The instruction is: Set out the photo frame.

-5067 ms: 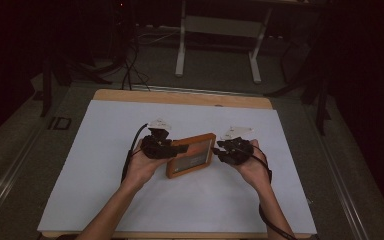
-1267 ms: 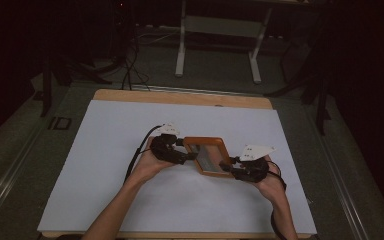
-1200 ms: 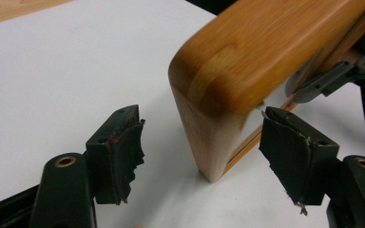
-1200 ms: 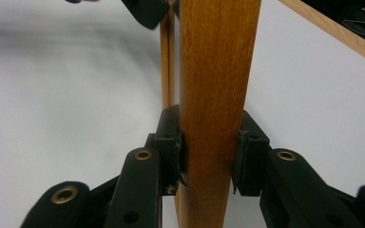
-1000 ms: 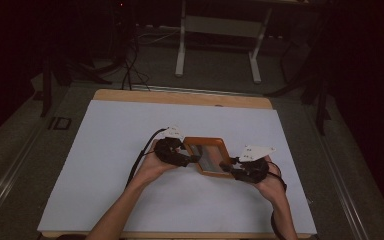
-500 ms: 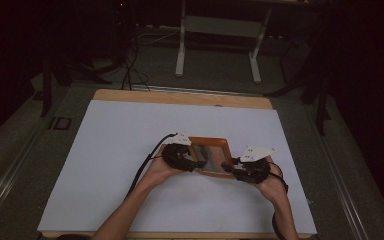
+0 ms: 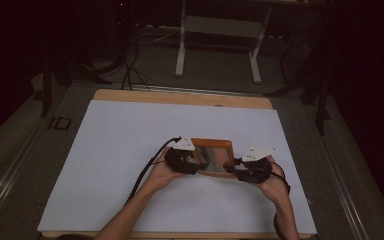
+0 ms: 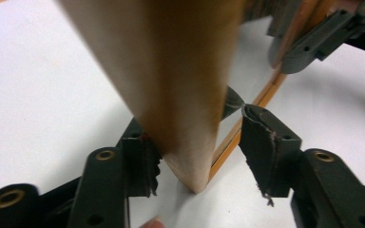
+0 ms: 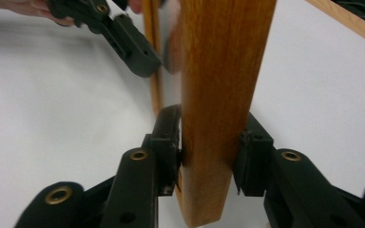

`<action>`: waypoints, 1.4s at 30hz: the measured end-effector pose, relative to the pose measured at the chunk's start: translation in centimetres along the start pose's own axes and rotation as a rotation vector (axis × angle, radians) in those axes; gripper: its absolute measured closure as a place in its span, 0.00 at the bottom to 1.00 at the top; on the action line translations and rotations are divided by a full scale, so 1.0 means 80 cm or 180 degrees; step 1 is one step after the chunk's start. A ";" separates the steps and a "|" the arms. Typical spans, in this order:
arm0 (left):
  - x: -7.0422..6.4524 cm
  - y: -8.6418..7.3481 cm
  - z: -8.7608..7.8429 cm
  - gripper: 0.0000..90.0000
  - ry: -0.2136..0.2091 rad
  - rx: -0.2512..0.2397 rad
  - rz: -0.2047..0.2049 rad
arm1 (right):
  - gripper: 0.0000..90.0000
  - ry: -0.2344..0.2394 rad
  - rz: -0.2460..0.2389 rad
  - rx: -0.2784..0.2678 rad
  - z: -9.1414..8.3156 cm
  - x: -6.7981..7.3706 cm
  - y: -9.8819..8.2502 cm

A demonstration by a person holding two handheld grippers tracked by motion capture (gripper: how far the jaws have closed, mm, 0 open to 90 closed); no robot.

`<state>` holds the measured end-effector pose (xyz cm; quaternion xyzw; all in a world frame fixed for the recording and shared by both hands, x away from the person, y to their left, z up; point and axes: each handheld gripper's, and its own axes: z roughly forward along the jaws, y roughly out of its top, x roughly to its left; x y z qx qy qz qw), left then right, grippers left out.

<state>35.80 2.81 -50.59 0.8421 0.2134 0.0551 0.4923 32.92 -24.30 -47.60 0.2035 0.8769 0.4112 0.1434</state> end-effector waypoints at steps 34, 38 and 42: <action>-0.017 0.000 -0.038 0.64 0.0297 0.0095 0.0193 | 0.67 -0.0021 -0.0066 0.0003 0.019 0.015 0.014; -0.020 0.002 -0.047 0.64 0.0314 0.0095 0.0134 | 0.66 -0.0044 -0.0100 -0.0035 0.018 0.020 0.020; -0.022 0.002 -0.054 0.64 0.0343 0.0098 0.0124 | 0.66 -0.0036 -0.0108 -0.0064 0.019 0.025 0.024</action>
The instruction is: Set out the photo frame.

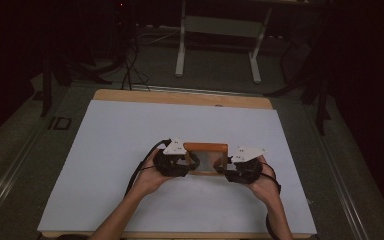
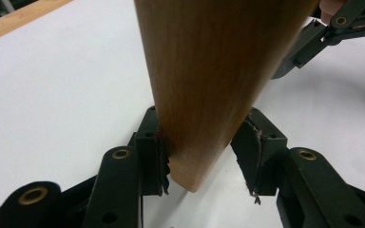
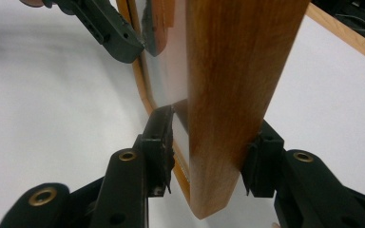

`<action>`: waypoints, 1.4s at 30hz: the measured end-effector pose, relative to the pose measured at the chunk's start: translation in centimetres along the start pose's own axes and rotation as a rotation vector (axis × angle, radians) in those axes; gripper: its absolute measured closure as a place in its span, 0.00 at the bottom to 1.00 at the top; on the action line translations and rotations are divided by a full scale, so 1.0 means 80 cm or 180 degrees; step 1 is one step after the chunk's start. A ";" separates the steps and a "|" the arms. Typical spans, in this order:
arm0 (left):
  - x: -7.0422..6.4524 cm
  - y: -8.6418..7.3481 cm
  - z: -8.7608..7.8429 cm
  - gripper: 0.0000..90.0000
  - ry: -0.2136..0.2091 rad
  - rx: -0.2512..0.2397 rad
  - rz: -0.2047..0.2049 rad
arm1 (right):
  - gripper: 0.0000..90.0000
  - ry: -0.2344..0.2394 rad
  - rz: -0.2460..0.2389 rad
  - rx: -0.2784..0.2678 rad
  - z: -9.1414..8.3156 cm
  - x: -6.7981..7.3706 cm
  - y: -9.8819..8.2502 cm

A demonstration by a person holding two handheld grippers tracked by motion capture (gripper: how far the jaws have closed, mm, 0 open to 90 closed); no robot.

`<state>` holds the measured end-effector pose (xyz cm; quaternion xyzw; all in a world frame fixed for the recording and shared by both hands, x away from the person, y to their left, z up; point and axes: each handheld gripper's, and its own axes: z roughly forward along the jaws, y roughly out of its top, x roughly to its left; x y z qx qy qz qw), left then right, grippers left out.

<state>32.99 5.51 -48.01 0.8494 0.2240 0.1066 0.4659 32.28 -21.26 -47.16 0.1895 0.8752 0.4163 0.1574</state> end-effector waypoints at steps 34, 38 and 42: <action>0.021 -0.014 -0.044 0.64 -0.0166 -0.0005 -0.0453 | 0.65 0.0303 0.0555 -0.0234 0.028 0.016 0.010; 0.029 -0.024 -0.041 0.64 -0.0242 -0.0013 -0.0560 | 0.65 0.0338 0.0655 -0.0228 0.034 0.016 0.009; 0.035 -0.030 -0.039 0.64 -0.0258 0.0014 -0.0644 | 0.64 0.0373 0.0771 -0.0208 0.044 0.016 0.006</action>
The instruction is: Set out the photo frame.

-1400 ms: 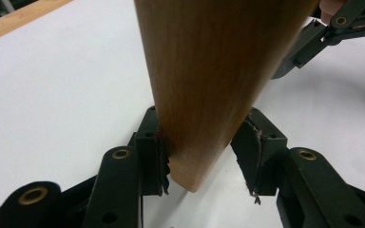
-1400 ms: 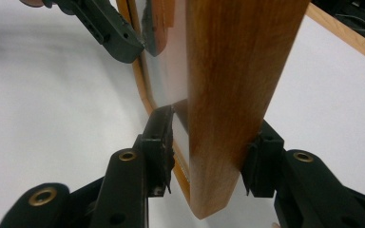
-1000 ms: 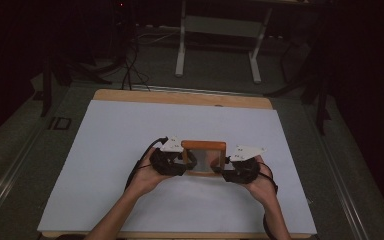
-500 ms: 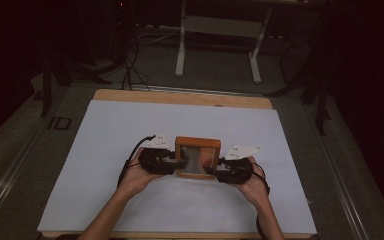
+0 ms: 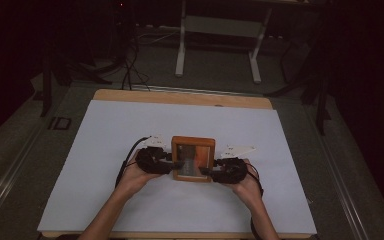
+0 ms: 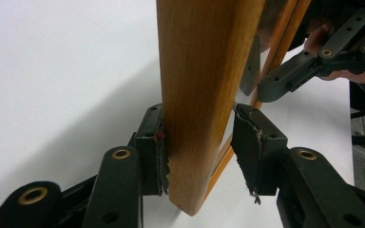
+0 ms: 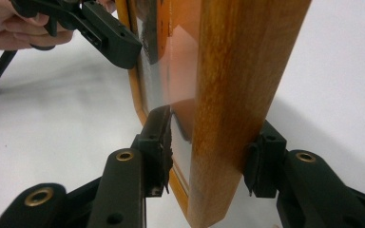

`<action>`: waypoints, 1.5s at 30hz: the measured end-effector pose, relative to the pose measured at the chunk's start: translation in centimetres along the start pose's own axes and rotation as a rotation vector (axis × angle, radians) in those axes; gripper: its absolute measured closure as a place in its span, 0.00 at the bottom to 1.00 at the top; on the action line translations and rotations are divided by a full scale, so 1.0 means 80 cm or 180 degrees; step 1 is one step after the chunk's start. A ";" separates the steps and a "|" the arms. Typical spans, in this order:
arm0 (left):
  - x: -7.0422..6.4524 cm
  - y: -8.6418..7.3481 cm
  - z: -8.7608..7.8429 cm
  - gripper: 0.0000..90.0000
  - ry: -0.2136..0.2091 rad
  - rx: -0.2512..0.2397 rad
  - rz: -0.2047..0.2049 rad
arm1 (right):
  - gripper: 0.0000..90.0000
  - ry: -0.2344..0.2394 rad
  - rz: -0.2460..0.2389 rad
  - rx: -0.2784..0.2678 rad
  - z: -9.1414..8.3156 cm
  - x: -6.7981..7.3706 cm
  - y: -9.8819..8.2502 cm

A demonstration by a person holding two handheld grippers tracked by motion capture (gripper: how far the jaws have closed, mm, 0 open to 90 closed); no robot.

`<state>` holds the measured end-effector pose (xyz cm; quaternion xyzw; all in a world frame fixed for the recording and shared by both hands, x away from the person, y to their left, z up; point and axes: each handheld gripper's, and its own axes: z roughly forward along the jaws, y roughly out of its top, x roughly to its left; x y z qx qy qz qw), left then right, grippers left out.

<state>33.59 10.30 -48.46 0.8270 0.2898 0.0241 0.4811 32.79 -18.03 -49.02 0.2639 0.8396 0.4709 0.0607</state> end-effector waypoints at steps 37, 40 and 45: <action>0.018 -0.011 0.004 0.65 0.0190 0.0145 -0.0238 | 0.60 0.0356 0.0527 -0.0069 0.041 -0.030 -0.013; 0.018 -0.011 0.005 0.64 0.0195 0.0135 -0.0234 | 0.60 0.0374 0.0550 -0.0048 0.042 -0.031 -0.014; 0.018 -0.011 0.005 0.64 0.0188 0.0146 -0.0265 | 0.60 0.0385 0.0533 -0.0035 0.042 -0.032 -0.014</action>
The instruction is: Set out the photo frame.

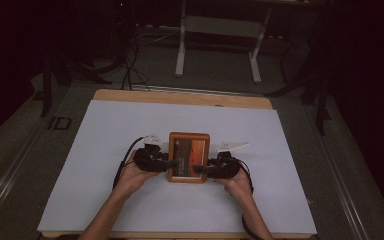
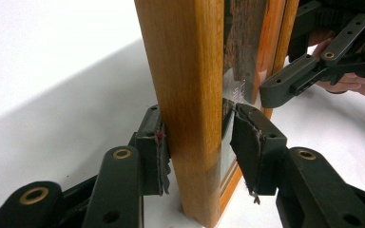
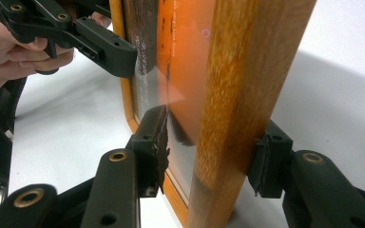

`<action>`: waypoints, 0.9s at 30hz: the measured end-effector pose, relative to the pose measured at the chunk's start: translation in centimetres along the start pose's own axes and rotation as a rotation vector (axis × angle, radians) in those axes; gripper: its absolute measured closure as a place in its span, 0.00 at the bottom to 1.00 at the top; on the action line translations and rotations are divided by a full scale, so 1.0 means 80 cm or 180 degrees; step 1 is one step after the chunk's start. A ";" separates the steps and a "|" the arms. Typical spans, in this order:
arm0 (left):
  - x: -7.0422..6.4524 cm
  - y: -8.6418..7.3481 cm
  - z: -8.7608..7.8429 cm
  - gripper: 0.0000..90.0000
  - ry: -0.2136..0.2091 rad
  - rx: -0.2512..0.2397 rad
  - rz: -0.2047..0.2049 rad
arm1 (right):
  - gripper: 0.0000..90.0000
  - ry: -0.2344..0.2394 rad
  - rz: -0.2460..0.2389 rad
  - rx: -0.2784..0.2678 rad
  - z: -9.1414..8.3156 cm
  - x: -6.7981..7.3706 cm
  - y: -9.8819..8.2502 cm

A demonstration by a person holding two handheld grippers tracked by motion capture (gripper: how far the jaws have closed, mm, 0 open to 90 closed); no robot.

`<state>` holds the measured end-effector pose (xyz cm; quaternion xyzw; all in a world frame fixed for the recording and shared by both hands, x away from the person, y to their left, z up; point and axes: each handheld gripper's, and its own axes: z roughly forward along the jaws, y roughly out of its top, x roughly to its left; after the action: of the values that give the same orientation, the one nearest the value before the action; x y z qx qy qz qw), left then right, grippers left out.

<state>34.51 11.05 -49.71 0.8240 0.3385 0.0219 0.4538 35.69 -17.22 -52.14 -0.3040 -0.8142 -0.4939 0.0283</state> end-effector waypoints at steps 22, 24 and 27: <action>0.003 0.001 -0.002 0.57 -0.0152 -0.0004 -0.0122 | 0.54 -0.0026 -0.0061 0.0209 -0.001 0.001 -0.003; 0.003 0.001 -0.003 0.56 -0.0156 -0.0013 -0.0119 | 0.52 -0.0037 -0.0091 0.0252 -0.002 0.003 -0.001; 0.004 0.002 -0.007 0.54 -0.0163 -0.0050 -0.0151 | 0.51 -0.0055 -0.0128 0.0260 -0.004 0.005 0.000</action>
<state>34.62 11.56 -49.36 0.8124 0.3460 -0.0074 0.4692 35.28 -17.29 -51.79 -0.2904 -0.8398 -0.4580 0.0237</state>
